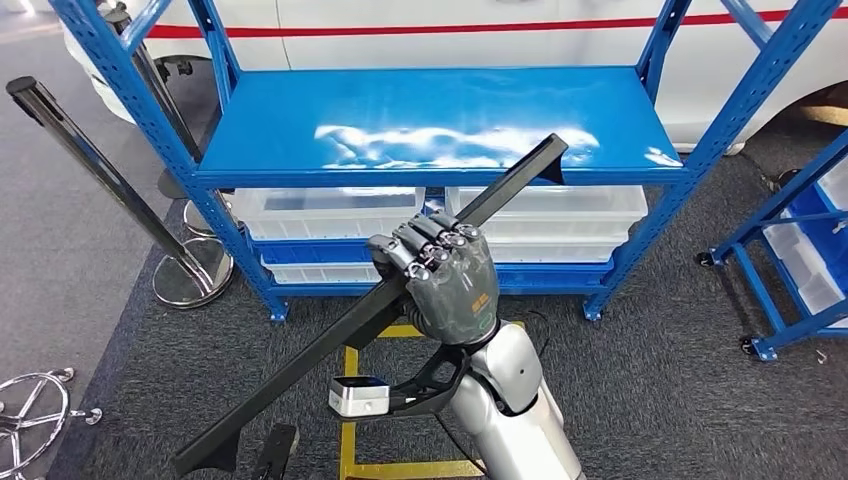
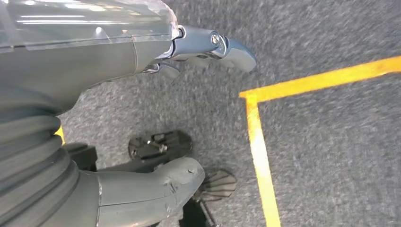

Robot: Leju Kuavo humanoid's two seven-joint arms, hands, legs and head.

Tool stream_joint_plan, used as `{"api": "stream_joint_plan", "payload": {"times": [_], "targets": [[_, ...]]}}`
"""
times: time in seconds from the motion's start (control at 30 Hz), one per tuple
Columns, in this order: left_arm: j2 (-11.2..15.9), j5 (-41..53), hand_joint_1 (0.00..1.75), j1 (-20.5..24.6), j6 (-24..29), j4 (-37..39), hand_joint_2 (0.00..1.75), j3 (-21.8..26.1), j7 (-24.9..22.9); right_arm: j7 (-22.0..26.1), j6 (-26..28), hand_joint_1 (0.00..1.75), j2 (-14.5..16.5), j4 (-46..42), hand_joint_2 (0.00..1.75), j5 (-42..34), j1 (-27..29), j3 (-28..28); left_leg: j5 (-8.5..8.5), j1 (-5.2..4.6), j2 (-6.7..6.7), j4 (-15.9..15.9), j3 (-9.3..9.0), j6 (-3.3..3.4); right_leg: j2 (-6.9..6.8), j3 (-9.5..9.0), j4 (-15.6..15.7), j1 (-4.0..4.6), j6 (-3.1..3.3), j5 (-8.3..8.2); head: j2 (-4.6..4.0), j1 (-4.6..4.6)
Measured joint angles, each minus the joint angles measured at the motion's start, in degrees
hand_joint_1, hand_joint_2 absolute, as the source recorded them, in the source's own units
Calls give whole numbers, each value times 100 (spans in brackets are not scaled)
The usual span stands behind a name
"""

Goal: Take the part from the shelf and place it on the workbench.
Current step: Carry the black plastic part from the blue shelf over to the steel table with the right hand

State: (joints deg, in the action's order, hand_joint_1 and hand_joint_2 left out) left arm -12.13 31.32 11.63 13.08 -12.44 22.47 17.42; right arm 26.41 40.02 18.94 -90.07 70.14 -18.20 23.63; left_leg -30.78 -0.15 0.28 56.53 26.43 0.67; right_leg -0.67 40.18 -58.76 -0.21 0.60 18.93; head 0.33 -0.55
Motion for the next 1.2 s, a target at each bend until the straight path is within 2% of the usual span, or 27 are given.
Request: {"api": "stream_joint_plan", "payload": {"times": [0.03, 0.07, 0.1, 0.13, 0.2, 0.23, 0.27, 0.3, 0.33, 0.37, 0.43, 0.47, 0.53, 0.57, 0.6, 0.63, 0.7, 0.73, 0.77, 0.8, 0.87, 0.93, 0.97, 1.07, 1.1, 1.13, 1.2], "targets": [[-2, -1, 0, -1, 1, 1, 175, 0, 4, -14, 0, 175, -4, 15, 175, 11, -5, 25, 75, 7, 10, -8, 40, 33, 3, 4, 22, -9, -36, -36, 0, -1], [-5, -3, 0, 0, 1, 1, 175, 0, 7, -22, 0, 175, -8, 30, 175, 17, -12, 44, 156, 16, 19, -32, 81, 77, 16, 34, -9, -13, -68, 25, 0, 1], [-9, -5, 0, 2, 1, 2, 175, 1, 8, -32, 0, 175, -12, 45, 175, 21, -16, 57, 246, 31, 30, -53, 140, 122, 30, 87, -133, -13, -94, 202, 0, 2], [-15, -7, 0, 7, 1, 2, 175, 1, 10, -40, 0, 175, -16, 61, 175, 22, -21, 65, 332, 45, 40, -62, 217, 158, 43, 168, -381, -16, -115, 488, 0, 3], [-22, -8, 0, 9, 0, 2, 175, 2, 11, -48, 0, 175, -19, 96, 175, 22, -24, 80, 483, 39, 43, -41, 417, 188, 52, 340, -1129, -25, -151, 1062, 0, 4], [-23, -8, 0, 6, -1, 2, 175, 2, 11, -48, 0, 175, -20, 115, 175, 22, -24, 86, 555, 38, 45, -23, 528, 181, 52, 376, -1460, -34, -168, 1180, 0, 4], [-24, -8, 0, 4, -1, 2, 175, 2, 11, -48, 0, 175, -21, 134, 175, 22, -23, 92, 622, 38, 47, 1, 639, 170, 51, 341, -1648, -45, -182, 1159, 0, 3], [-24, -8, 0, 4, -1, 2, 175, 2, 11, -49, 0, 175, -22, 150, 175, 22, -23, 98, 681, 39, 49, 28, 747, 155, 51, 214, -1641, -57, -189, 1035, 0, 3], [-24, -9, 0, 4, -1, 2, 175, 2, 11, -52, 0, 175, -23, 163, 175, 22, -24, 109, 735, 41, 49, 56, 847, 138, 50, -10, -1445, -69, -189, 897, 0, 3], [-25, -10, 0, 4, 0, 2, 175, 2, 11, -56, 0, 175, -22, 174, 175, 22, -30, 129, 785, 42, 47, 89, 934, 114, 50, -315, -1091, -75, -179, 852, 0, 2], [-28, -14, 0, 5, 2, 2, 175, 2, 12, -63, 0, 175, -19, 189, 175, 31, -46, 195, 878, 35, 44, 135, 1056, 51, 59, -856, -329, -54, -133, 967, 0, 1], [-31, -19, 0, 3, 3, 2, 175, 3, 14, -68, 0, 175, -17, 198, 175, 37, -55, 227, 930, 31, 43, 135, 1088, 14, 65, -989, -96, -35, -105, 1043, 0, 1], [-43, -30, 0, -15, 4, 2, 175, 5, 22, -91, 0, 175, -16, 233, 175, 51, -62, 285, 1025, 40, 38, 103, 1127, -60, 66, -975, 23, -19, -21, 988, 0, 1], [-48, -34, 0, -30, 4, 2, 175, 7, 26, -103, 0, 175, -16, 256, 175, 54, -66, 313, 989, 51, 33, 120, 1165, -94, 59, -939, 46, -25, 26, 930, 0, 1], [-52, -36, 0, -47, 5, 2, 175, 9, 31, -116, 0, 175, -16, 280, 175, 58, -68, 345, 855, 62, 28, 221, 1220, -125, 51, -891, 64, -36, 82, 868, 0, 0], [-53, -37, 0, -63, 8, 2, 175, 10, 36, -128, 0, 175, -16, 304, 175, 61, -70, 377, 615, 73, 24, 448, 1304, -151, 42, -836, 75, -46, 125, 808, 0, -1], [-52, -40, 0, -93, 20, 2, 175, 15, 46, -148, 0, 175, -18, 351, 175, 60, -70, 438, 61, 84, 22, 1182, 1500, -194, 36, -699, 68, -35, 169, 699, 0, -2], [-51, -49, 0, -106, 32, 2, 175, 22, 51, -157, 0, 175, -20, 376, 175, 48, -69, 464, -101, 87, 22, 1521, 1562, -208, 34, -624, 63, -30, 172, 645, 0, -2], [-50, -66, 0, -116, 51, 2, 175, 35, 54, -162, 0, 175, -21, 405, 175, 30, -69, 487, -129, 87, 22, 1708, 1549, -216, 34, -547, 54, -27, 170, 593, 0, -2], [-47, -91, 0, -124, 72, 2, 175, 52, 57, -164, 0, 175, -22, 439, 175, 9, -72, 509, -33, 87, 22, 1683, 1429, -215, 34, -471, 41, -27, 162, 544, 0, -2], [-42, -129, 0, -124, 104, 2, 175, 86, 61, -166, 0, 175, -22, 504, 175, -15, -83, 556, 240, 86, 15, 1096, 928, -182, 36, -345, 9, -27, 134, 463, 0, -2], [-39, -146, 0, -113, 117, 2, 175, 108, 64, -170, 0, 175, -21, 554, 175, -19, -99, 600, 291, 64, -3, 340, 411, -132, 31, -270, -12, -16, 82, 394, 0, -2], [-38, -159, 0, -112, 121, 2, 175, 121, 68, -175, 0, 175, -21, 578, 175, -20, -109, 621, 263, 49, -11, 119, 280, -106, 24, -253, -9, -16, 50, 353, 0, -1], [-37, -198, 0, -130, 124, 2, 175, 171, 78, -197, 0, 175, -21, 641, 175, -64, -135, 662, 349, 46, -1, -24, 295, -14, 28, -225, 37, -14, -46, 251, 0, 0], [-39, -202, 0, -132, 123, 2, 175, 184, 78, -209, 0, 175, -21, 660, 175, -91, -147, 668, 414, 60, 12, -53, 332, 33, 40, -188, -24, -11, -78, 347, 0, 3], [-45, -203, 0, -132, 123, 2, 175, 192, 78, -222, 0, 175, -22, 679, 175, -112, -161, 671, 482, 73, 25, -79, 382, 76, 52, -124, -189, -9, -104, 541, 0, 5], [-56, -203, 0, -132, 122, 2, 175, 199, 76, -246, 0, 175, -23, 720, 175, -127, -184, 673, 593, 70, 36, -66, 517, 128, 61, 70, -864, -19, -141, 1115, 0, 9]]}}
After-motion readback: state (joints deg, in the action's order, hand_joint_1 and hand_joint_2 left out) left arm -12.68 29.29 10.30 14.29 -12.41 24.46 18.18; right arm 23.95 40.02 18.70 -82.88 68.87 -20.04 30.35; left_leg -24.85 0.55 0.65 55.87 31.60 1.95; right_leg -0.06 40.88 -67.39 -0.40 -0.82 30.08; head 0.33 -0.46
